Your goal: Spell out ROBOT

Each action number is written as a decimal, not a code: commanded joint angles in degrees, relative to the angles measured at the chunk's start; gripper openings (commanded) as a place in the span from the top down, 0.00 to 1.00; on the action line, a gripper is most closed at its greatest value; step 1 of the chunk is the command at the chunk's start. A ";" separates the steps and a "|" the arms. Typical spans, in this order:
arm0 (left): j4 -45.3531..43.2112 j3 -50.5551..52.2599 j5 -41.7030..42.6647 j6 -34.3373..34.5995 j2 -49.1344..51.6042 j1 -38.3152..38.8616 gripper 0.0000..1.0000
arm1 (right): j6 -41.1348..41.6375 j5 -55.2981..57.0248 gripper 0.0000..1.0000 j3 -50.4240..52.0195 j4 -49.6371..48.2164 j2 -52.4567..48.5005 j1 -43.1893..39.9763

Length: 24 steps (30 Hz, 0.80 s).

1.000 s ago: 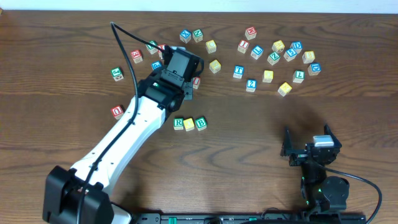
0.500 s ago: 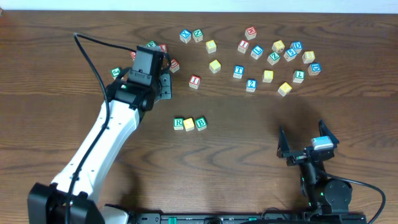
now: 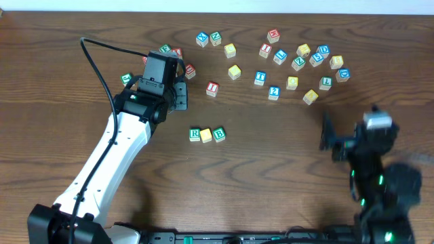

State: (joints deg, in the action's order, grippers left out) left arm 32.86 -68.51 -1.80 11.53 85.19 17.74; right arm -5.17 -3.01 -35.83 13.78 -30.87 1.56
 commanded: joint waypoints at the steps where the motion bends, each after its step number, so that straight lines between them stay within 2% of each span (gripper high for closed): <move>1: 0.09 0.76 -0.20 -1.01 -0.63 -0.09 0.61 | -0.66 0.94 0.01 -10.25 2.86 -11.72 -0.39; 5: 0.09 0.76 -0.20 -1.01 -0.63 -0.09 0.61 | -0.70 -1.22 0.01 -24.94 12.68 -25.16 -0.35; 8: 0.09 0.76 -0.20 -1.01 -0.63 -0.09 0.61 | -0.66 -10.05 0.01 -32.06 19.43 -32.41 -0.35; 10: 0.07 0.76 -0.20 -1.03 -0.63 -0.09 0.61 | -0.70 -13.79 0.01 -33.05 21.33 -35.56 -0.35; 15: 0.07 0.76 -0.20 -1.03 -0.63 -0.09 0.61 | -0.46 -13.88 0.01 -33.27 19.61 -41.53 -0.35; 17: 0.04 0.76 -0.20 -1.01 -0.63 -0.09 0.60 | 3.96 -9.62 0.01 -34.27 19.91 -43.47 -0.28; 19: 0.02 0.76 -0.22 -1.03 -0.63 -0.11 0.43 | 6.34 -4.98 0.01 -36.28 21.81 -45.62 0.09; 24: 0.00 0.76 -0.31 -1.03 -0.63 -0.09 0.38 | 7.10 2.32 0.01 -46.62 31.06 -53.16 2.29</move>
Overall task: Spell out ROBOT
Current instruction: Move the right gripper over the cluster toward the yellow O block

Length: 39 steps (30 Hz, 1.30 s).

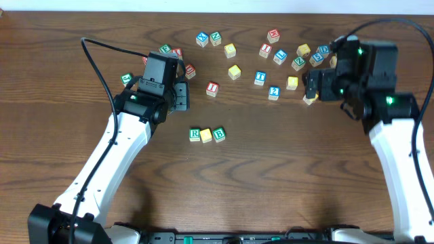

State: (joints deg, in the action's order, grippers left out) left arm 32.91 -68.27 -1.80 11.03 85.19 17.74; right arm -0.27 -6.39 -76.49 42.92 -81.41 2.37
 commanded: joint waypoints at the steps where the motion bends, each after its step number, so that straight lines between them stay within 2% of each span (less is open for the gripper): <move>1: -0.07 0.52 -0.31 -0.52 -0.63 -0.09 0.35 | 2.16 6.73 0.01 -8.44 3.65 -4.17 1.84; 5: -0.22 0.52 -0.31 -0.50 -0.63 -0.09 0.22 | 2.16 8.22 0.01 -18.23 8.74 -10.23 2.67; 10: -0.20 0.52 -0.33 -0.52 -0.63 -0.11 0.19 | 2.19 8.17 0.01 -25.68 11.37 -14.80 3.76; 20: -0.20 0.52 -0.33 -0.52 -0.63 -0.11 0.04 | 4.52 8.22 0.01 -33.05 13.84 -21.57 4.61; 31: -0.20 0.52 -4.87 -0.52 -0.59 -0.11 0.03 | 2.32 9.33 0.01 -47.43 23.71 -34.01 4.66; 39: -0.17 0.52 -4.90 -2.49 1.20 -0.11 0.02 | 2.34 9.42 0.01 -48.98 26.29 -36.48 5.18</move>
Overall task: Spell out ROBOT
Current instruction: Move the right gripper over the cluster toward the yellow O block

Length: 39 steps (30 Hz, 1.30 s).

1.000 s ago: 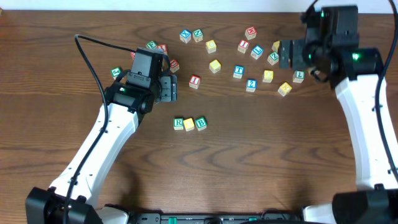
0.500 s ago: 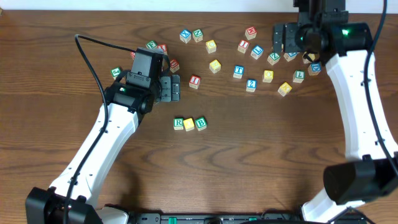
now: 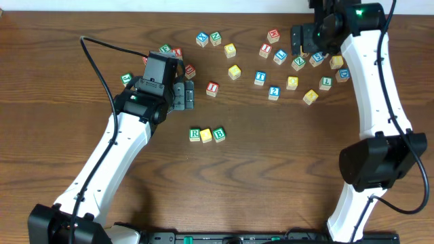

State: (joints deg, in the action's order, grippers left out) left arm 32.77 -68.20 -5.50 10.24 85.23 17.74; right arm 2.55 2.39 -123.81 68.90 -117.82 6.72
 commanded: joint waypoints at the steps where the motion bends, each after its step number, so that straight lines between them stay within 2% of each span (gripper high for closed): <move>1: -0.09 0.46 -1.20 -2.64 1.92 -0.11 0.02 | -0.50 0.48 0.01 -1.66 0.50 -0.07 0.90; 13: -0.70 0.46 -1.16 -3.13 8.90 -0.11 0.02 | -1.92 -3.21 0.01 -1.55 0.74 -0.44 0.96; 28: -1.16 0.44 -0.76 -3.13 8.96 -0.74 0.02 | -1.31 -4.24 0.01 -0.20 -0.74 -0.44 1.36; 33: -1.14 0.44 6.19 -4.35 8.96 -1.81 0.02 | -0.94 -3.65 0.01 1.42 -3.19 -0.44 1.38; 39: -0.50 0.44 14.36 -5.77 8.94 -6.71 0.02 | 1.29 0.68 0.01 5.57 -5.75 -0.44 2.47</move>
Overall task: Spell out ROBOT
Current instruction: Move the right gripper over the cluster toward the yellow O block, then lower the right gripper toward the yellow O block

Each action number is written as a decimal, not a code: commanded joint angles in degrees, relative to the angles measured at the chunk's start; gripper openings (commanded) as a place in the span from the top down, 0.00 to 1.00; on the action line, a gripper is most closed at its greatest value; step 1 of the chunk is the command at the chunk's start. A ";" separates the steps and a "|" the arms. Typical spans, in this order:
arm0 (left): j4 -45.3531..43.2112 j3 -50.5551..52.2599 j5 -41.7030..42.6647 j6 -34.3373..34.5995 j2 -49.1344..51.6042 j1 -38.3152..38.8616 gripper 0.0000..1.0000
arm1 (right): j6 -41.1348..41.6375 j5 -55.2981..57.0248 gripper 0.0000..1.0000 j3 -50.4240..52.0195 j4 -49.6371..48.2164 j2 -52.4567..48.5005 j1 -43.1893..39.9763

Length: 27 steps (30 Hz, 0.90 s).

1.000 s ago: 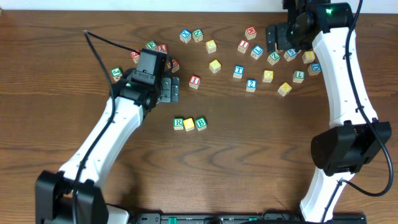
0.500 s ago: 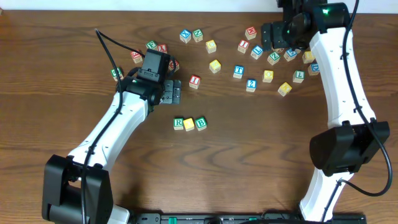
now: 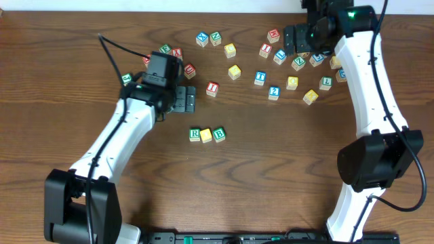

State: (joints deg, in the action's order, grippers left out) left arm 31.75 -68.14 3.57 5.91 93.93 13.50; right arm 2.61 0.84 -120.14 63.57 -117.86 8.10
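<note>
A short row stands mid-table: a green R block (image 3: pixel 194 135), a yellow block (image 3: pixel 206 135) and a green B block (image 3: pixel 218 133), touching side by side. My left gripper (image 3: pixel 184 99) hovers open and empty above and left of that row. My right gripper (image 3: pixel 296 38) reaches into the far-right cluster of letter blocks and looks open; it covers the spot between a blue block (image 3: pixel 280 56) and a green block (image 3: pixel 298 62). A blue T block (image 3: pixel 260 78) lies in front of that cluster.
Loose blocks are scattered along the back: a red I block (image 3: pixel 212 87), yellow blocks (image 3: pixel 234 71), a blue and green pair (image 3: pixel 208 38), and red and green ones (image 3: pixel 177 52) behind the left arm. The right arm (image 3: pixel 369 88) stretches along the right side.
My right gripper has shifted slightly left and now hides the yellow block that showed at the cluster's back. The left arm's base link has swung, with its gripper nearly where it was.
At first the right arm was low at the front right while the left gripper hung by the red I block. The right arm then stood beside the cluster, later at its far edge, and now over its back blocks. The R, yellow, B row has stayed unchanged.
</note>
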 commanded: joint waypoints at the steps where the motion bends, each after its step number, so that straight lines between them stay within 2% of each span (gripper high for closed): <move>1: 0.81 0.37 6.21 -1.77 0.24 -3.41 0.02 | 1.20 2.25 0.01 2.51 -0.63 -0.39 1.40; 5: 1.64 0.37 9.33 -2.91 0.15 -6.12 0.02 | 1.20 2.23 0.01 4.50 -2.12 -0.39 2.40; 21: 1.62 0.37 9.29 -2.91 0.04 -6.43 0.02 | 2.12 5.03 0.01 9.29 -6.01 -0.39 3.58; 27: 1.62 0.37 9.29 -2.91 0.04 -6.43 0.02 | 5.90 5.75 0.01 12.81 -7.52 -0.39 3.45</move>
State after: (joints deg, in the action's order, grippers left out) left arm 33.19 -68.14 12.14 4.01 93.93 7.07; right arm 5.04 5.04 -109.06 56.53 -117.93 11.33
